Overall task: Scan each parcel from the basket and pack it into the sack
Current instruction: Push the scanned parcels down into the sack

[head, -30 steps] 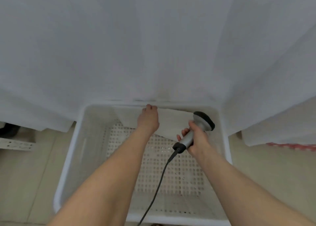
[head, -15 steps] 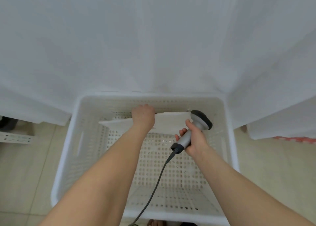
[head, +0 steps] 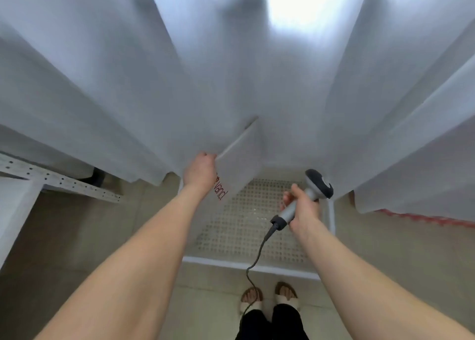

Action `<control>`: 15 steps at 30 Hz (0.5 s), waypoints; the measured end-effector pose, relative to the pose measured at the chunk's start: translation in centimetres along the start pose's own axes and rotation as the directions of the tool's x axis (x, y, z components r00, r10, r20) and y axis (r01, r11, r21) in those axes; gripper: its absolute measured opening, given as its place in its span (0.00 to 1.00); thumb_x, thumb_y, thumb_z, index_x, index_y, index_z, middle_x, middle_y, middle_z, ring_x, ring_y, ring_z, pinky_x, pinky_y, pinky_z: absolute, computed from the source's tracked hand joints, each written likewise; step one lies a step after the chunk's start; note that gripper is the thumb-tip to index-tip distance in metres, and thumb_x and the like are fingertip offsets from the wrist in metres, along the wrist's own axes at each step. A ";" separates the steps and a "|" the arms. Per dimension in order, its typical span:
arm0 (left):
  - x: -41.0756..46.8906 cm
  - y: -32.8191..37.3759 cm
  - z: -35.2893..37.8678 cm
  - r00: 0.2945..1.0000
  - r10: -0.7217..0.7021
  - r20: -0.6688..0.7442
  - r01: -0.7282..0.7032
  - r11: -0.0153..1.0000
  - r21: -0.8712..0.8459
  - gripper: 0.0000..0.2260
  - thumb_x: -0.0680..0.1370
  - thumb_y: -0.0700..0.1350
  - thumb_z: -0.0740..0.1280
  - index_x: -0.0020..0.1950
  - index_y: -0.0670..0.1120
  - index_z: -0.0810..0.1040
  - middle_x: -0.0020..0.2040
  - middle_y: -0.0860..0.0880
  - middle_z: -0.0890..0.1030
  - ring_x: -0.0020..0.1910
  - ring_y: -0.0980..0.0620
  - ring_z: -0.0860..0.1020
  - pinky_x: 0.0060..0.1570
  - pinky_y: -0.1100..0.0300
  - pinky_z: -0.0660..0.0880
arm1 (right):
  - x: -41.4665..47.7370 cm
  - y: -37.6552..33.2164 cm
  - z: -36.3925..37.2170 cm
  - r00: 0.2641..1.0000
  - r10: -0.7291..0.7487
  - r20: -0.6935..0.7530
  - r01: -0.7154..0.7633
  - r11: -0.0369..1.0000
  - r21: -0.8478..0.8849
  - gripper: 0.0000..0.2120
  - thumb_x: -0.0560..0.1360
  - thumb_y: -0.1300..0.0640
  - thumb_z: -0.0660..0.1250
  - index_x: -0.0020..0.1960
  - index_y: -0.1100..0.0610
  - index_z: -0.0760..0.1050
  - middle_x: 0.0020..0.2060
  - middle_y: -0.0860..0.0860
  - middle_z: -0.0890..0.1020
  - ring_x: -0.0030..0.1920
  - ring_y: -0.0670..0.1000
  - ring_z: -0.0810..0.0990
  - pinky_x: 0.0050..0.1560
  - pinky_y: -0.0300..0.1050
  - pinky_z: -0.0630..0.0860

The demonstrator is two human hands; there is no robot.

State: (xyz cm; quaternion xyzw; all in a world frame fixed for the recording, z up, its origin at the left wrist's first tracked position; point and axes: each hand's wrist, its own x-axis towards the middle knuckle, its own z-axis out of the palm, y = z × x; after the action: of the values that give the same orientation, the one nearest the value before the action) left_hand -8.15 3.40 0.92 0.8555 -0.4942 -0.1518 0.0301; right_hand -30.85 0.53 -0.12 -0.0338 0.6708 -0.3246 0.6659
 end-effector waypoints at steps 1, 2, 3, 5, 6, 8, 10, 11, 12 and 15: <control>-0.9 0.3 -1.9 1.000 0.024 0.001 -0.024 0.999 -0.028 0.13 0.78 0.38 0.59 0.59 0.43 0.78 0.53 0.39 0.75 0.53 0.37 0.76 0.47 0.49 0.71 | -1.9 -0.4 0.7 0.999 0.010 0.049 -0.010 1.000 -0.009 0.08 0.75 0.62 0.70 0.52 0.61 0.74 0.35 0.53 0.81 0.31 0.48 0.78 0.37 0.44 0.76; -1.9 0.6 -3.7 0.999 0.051 0.006 -0.051 0.998 -0.048 0.12 0.78 0.39 0.59 0.58 0.43 0.78 0.53 0.39 0.75 0.53 0.37 0.76 0.47 0.50 0.71 | -3.8 -0.7 1.4 0.995 0.022 0.098 -0.019 0.999 -0.031 0.08 0.75 0.61 0.71 0.52 0.61 0.74 0.36 0.53 0.81 0.32 0.49 0.79 0.39 0.45 0.76; -2.8 1.0 -5.4 0.997 0.073 0.012 -0.072 0.995 -0.069 0.11 0.78 0.40 0.60 0.57 0.42 0.78 0.52 0.39 0.76 0.52 0.38 0.76 0.47 0.51 0.70 | -5.8 -0.9 2.2 0.989 0.030 0.144 -0.022 0.998 -0.054 0.07 0.75 0.61 0.71 0.51 0.60 0.75 0.37 0.53 0.82 0.33 0.49 0.80 0.41 0.46 0.77; -4.4 1.9 -9.1 0.996 0.085 -0.009 -0.085 0.990 -0.113 0.09 0.77 0.41 0.62 0.53 0.41 0.78 0.52 0.41 0.76 0.52 0.39 0.75 0.45 0.53 0.69 | -9.8 -1.4 4.0 0.970 0.026 0.241 -0.004 0.996 -0.091 0.06 0.75 0.59 0.71 0.49 0.59 0.75 0.40 0.53 0.82 0.37 0.50 0.81 0.46 0.50 0.77; -5.2 2.2 -10.8 0.996 0.082 -0.034 -0.086 0.988 -0.129 0.07 0.77 0.42 0.63 0.52 0.41 0.77 0.52 0.41 0.77 0.52 0.40 0.75 0.45 0.54 0.69 | -11.6 -1.6 4.7 0.958 0.016 0.285 0.014 0.995 -0.103 0.07 0.76 0.59 0.71 0.50 0.58 0.74 0.42 0.54 0.83 0.40 0.51 0.82 0.49 0.51 0.77; -6.9 2.6 -13.8 0.993 0.071 -0.097 -0.086 0.982 -0.168 0.06 0.76 0.42 0.64 0.49 0.41 0.78 0.51 0.42 0.78 0.51 0.42 0.76 0.47 0.55 0.70 | -14.7 -2.1 5.7 0.931 -0.013 0.364 0.058 0.992 -0.113 0.13 0.76 0.58 0.71 0.58 0.58 0.73 0.49 0.56 0.83 0.48 0.54 0.83 0.54 0.54 0.76; -8.9 3.2 -16.3 0.993 0.046 -0.113 -0.072 0.968 -0.240 0.05 0.75 0.43 0.66 0.47 0.43 0.79 0.48 0.44 0.80 0.50 0.44 0.77 0.47 0.56 0.71 | -17.6 -2.6 6.2 0.896 -0.039 0.442 0.095 0.990 -0.104 0.19 0.75 0.58 0.71 0.63 0.57 0.71 0.54 0.59 0.81 0.56 0.58 0.81 0.57 0.57 0.76; -10.1 3.6 -17.3 0.995 0.041 -0.090 -0.065 0.957 -0.282 0.03 0.74 0.44 0.67 0.46 0.45 0.79 0.46 0.47 0.81 0.49 0.46 0.78 0.46 0.57 0.71 | -19.0 -2.9 6.3 0.875 -0.049 0.481 0.104 0.991 -0.088 0.20 0.75 0.58 0.72 0.64 0.57 0.70 0.54 0.60 0.80 0.56 0.60 0.80 0.57 0.59 0.76; -11.5 4.1 -18.1 0.997 0.042 -0.060 -0.060 0.943 -0.327 0.02 0.75 0.45 0.68 0.44 0.48 0.79 0.45 0.49 0.81 0.48 0.48 0.78 0.45 0.59 0.71 | -20.5 -3.0 6.3 0.855 -0.053 0.515 0.104 0.992 -0.070 0.22 0.74 0.59 0.73 0.64 0.58 0.71 0.52 0.61 0.80 0.53 0.61 0.80 0.57 0.60 0.76; -15.5 5.0 -20.3 1.000 0.010 -0.026 -0.022 0.836 -0.549 0.04 0.76 0.46 0.69 0.41 0.48 0.79 0.43 0.50 0.81 0.46 0.54 0.77 0.47 0.63 0.69 | -24.7 -3.0 6.0 0.816 -0.079 0.573 0.125 0.991 -0.042 0.27 0.71 0.62 0.75 0.67 0.62 0.71 0.50 0.62 0.81 0.47 0.60 0.79 0.58 0.63 0.75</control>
State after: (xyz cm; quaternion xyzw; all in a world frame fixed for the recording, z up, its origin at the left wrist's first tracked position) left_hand -13.69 12.10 24.79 0.8084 -0.4367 -0.2774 0.2805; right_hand -23.77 7.63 23.39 -0.1909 0.4507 -0.3085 0.8156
